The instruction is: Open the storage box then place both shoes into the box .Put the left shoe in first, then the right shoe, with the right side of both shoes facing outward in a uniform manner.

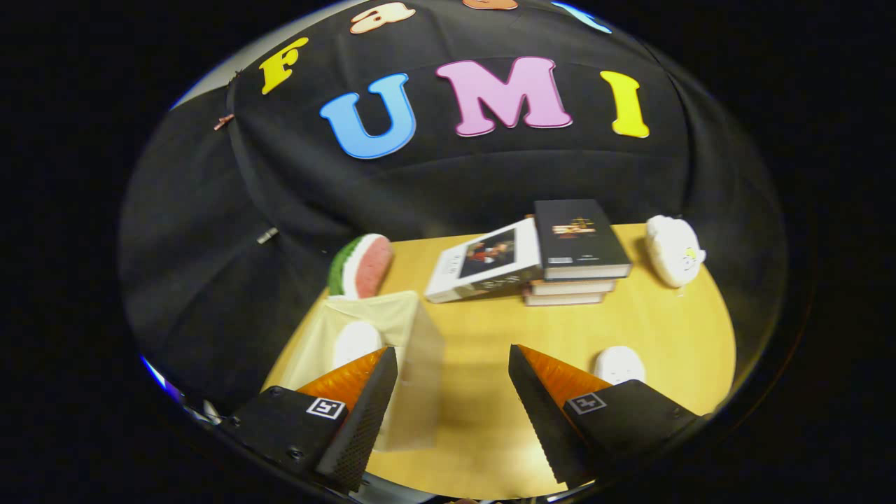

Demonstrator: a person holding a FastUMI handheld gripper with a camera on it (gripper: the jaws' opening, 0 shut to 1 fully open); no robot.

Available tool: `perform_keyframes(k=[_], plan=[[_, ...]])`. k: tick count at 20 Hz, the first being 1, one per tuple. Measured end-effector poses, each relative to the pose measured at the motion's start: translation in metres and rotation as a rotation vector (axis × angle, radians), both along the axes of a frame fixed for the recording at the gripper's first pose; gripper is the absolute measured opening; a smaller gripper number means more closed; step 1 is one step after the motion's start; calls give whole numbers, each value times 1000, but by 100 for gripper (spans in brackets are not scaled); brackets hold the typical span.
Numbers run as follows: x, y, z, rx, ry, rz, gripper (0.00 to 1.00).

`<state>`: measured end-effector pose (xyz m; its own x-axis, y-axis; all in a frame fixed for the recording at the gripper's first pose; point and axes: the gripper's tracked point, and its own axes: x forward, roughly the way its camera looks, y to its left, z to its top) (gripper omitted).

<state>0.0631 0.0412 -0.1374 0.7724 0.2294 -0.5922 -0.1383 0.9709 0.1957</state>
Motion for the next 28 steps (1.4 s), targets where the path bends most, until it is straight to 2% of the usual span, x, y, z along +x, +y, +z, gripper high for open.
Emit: perform_keyframes(k=[3,6,8,13,19,20,21,23,24,26,28], plan=[[-19,-91,-39,-133,72,-72,99],[-41,-157,-83,-157,193,-125,99],[-49,-186,-112,-175,265,-131,99],[-59,-198,-177,-148,415,-74,99],[-42,-176,-210,-62,458,6,99],[-43,-170,-210,-29,467,19,96],[-43,-161,-211,18,475,26,86],[-44,-153,-211,72,493,20,51],[-44,-155,-212,68,493,15,41],[-44,-155,-212,83,486,17,36],[-42,-158,-211,106,482,-12,26]])
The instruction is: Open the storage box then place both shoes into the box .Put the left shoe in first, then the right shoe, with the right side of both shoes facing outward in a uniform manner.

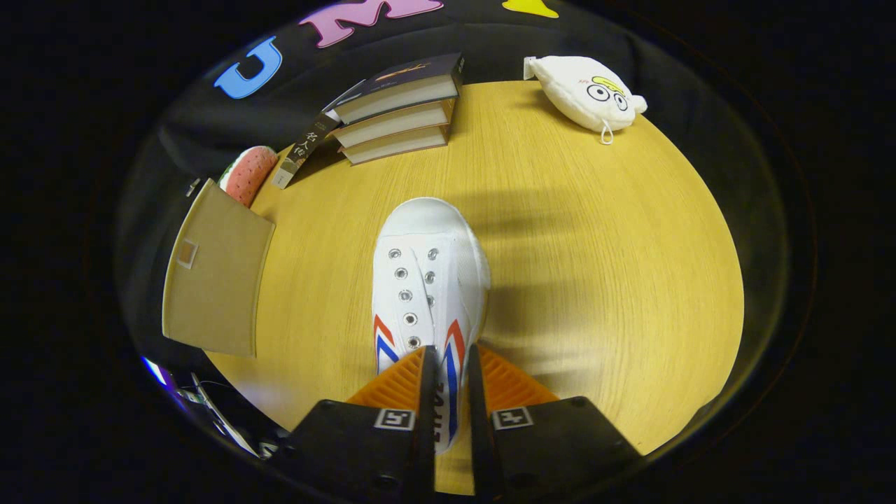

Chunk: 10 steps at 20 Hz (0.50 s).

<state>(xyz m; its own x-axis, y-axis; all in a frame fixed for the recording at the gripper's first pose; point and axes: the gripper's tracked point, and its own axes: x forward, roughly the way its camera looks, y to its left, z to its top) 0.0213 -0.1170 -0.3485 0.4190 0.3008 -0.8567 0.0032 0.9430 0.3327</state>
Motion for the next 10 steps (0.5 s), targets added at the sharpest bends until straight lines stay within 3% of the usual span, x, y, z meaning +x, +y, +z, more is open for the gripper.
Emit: perform_keyframes(k=[1,3,10], plan=[[1,-1,-2,21,-3,-17,11],[1,-2,0,65,-8,-58,5],[2,7,40,177,-71,-132,5]])
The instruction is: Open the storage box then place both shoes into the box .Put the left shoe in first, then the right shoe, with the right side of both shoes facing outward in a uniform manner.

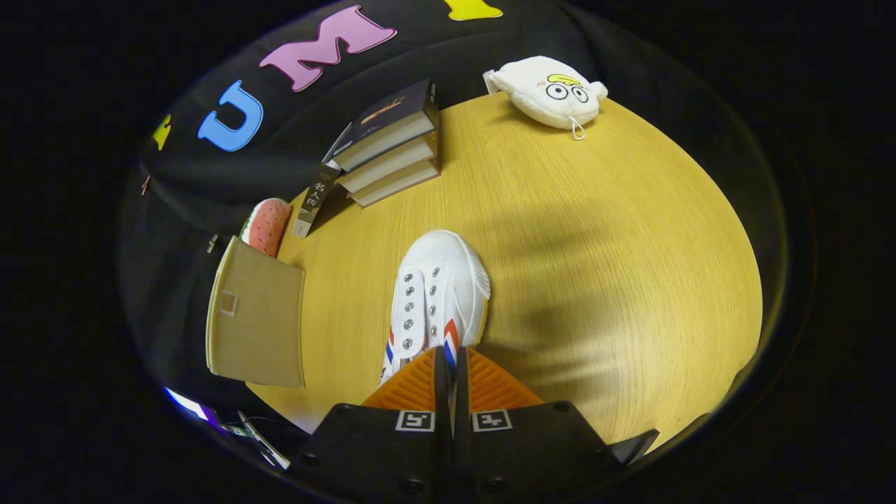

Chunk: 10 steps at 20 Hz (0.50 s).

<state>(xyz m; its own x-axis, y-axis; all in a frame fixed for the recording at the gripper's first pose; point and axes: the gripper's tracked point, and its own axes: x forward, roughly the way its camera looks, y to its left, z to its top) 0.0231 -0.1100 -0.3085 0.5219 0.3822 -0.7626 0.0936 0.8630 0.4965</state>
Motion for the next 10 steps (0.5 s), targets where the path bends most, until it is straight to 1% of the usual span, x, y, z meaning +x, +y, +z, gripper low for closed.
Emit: perform_keyframes(k=[2,3,4,6,7,8,9,10], plan=[[-9,-6,-20,-77,53,35,5],[-18,-5,-32,-116,116,80,5],[-16,-8,-25,-141,98,76,5],[-16,-2,-35,-176,140,115,5],[-18,-6,-39,-214,151,130,20],[-15,0,-42,-197,147,130,33],[-13,1,-42,-191,152,110,46],[-11,2,-42,-174,153,89,45]])
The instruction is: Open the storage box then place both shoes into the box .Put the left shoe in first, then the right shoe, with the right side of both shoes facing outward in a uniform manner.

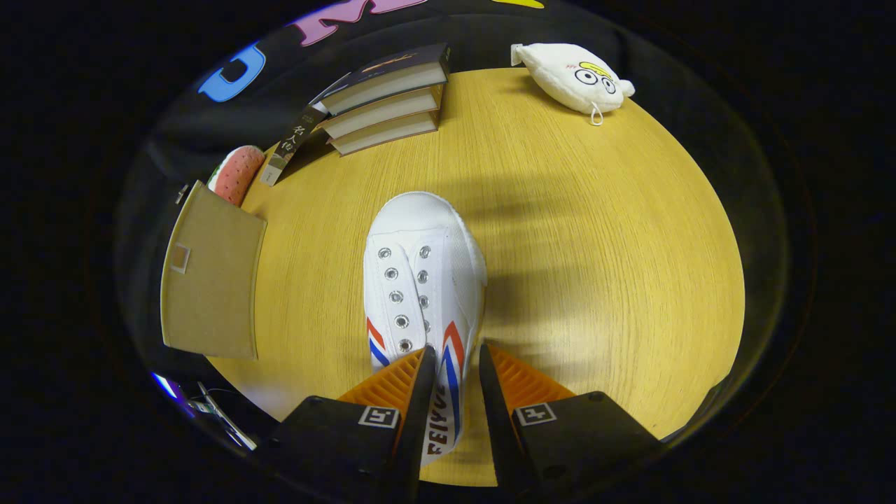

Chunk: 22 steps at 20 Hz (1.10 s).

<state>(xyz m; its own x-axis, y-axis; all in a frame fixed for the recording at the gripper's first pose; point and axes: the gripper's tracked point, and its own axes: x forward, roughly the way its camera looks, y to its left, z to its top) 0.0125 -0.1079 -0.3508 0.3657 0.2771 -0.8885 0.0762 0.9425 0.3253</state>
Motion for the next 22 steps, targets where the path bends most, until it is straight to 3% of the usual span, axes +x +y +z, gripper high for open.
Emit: perform_keyframes(k=[2,4,6,7,10,12,18,22], plan=[[-2,2,-1,48,-10,-20,45],[-2,-1,-1,73,-40,-3,35],[-7,-2,4,101,-60,-45,12],[-3,-3,3,116,-69,-58,7],[-8,7,19,245,-68,-175,7],[-7,9,34,290,-82,-206,6],[-2,28,107,362,-178,-205,6],[-1,70,173,412,-235,-152,6]])
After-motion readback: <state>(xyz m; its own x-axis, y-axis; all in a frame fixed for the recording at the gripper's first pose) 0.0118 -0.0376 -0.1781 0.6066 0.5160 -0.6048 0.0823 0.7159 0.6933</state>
